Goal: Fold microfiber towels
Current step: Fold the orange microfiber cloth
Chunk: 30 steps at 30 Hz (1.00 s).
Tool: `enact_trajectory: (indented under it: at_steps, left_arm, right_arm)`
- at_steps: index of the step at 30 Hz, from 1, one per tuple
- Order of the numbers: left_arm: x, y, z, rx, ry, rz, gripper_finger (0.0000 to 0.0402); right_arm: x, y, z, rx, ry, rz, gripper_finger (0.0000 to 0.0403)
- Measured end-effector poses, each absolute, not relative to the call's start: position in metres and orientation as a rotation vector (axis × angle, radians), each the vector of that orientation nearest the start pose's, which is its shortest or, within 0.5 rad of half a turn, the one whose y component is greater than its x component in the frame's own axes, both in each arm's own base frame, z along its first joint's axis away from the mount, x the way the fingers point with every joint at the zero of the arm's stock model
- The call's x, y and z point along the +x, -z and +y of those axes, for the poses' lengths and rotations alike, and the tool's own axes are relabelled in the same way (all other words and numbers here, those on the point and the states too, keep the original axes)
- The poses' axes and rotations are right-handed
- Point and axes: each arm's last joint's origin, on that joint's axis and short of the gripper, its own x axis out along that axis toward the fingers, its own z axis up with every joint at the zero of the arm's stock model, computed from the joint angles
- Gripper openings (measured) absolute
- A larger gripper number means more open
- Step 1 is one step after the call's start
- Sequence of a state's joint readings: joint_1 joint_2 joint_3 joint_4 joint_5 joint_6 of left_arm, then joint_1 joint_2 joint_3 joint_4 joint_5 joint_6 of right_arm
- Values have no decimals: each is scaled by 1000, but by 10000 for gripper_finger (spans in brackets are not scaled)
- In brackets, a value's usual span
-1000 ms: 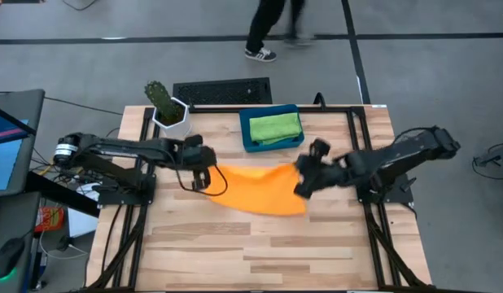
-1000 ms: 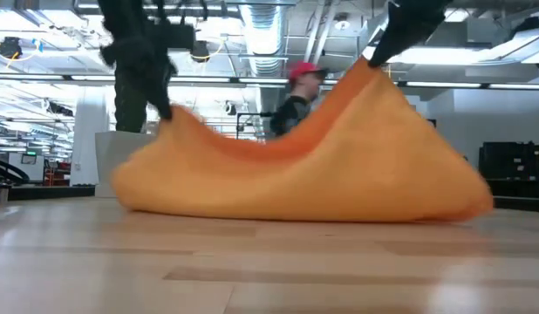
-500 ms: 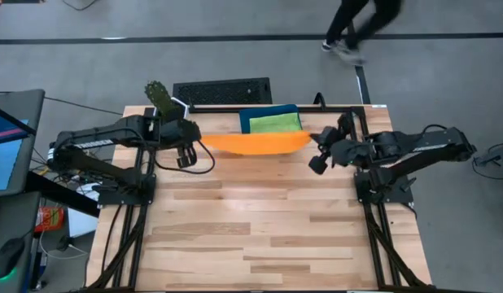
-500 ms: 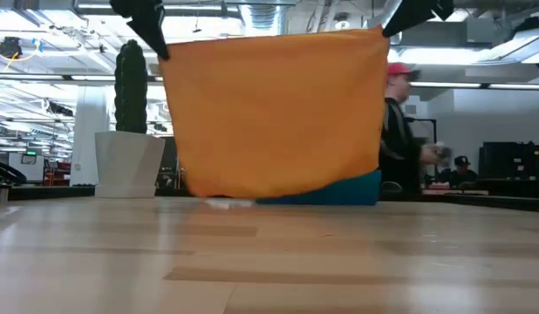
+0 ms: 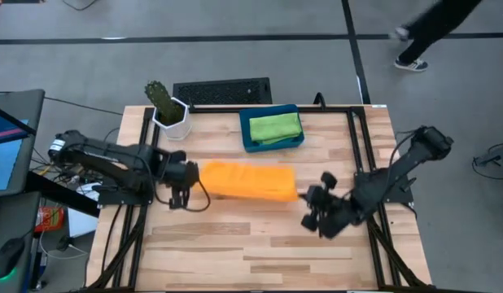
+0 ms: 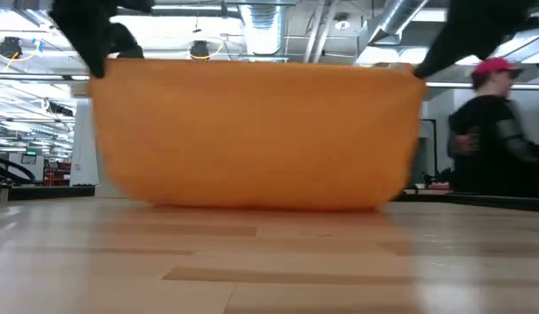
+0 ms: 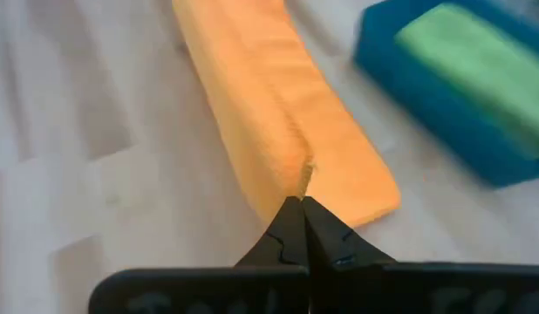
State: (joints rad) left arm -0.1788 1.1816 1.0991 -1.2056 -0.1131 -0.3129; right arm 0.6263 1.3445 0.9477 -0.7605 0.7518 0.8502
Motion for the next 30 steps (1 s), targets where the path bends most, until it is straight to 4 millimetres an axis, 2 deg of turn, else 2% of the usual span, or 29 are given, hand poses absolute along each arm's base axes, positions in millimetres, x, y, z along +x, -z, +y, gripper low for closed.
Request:
enact_trajectory:
  at_steps: [6,9,13,18,24,30]
  left_arm:
    - [194,-273,-62,-141,-88,1220,0]
    - [196,-259,-71,-147,-64,1172,0]
    - [195,-243,-72,-149,-82,1168,0]
    - [191,-232,-69,-120,-130,1194,0]
    - [188,-227,-65,-18,-181,1185,0]
    - [188,-219,-55,28,-237,1198,0]
  right_arm:
    - [210,-204,167,162,483,765,4]
    - [213,-187,175,186,508,793,4]
    - [221,-174,175,214,532,839,4]
    - [232,-169,166,211,550,854,4]
    - [247,-170,136,161,597,938,4]
    - [257,-162,110,157,590,1008,4]
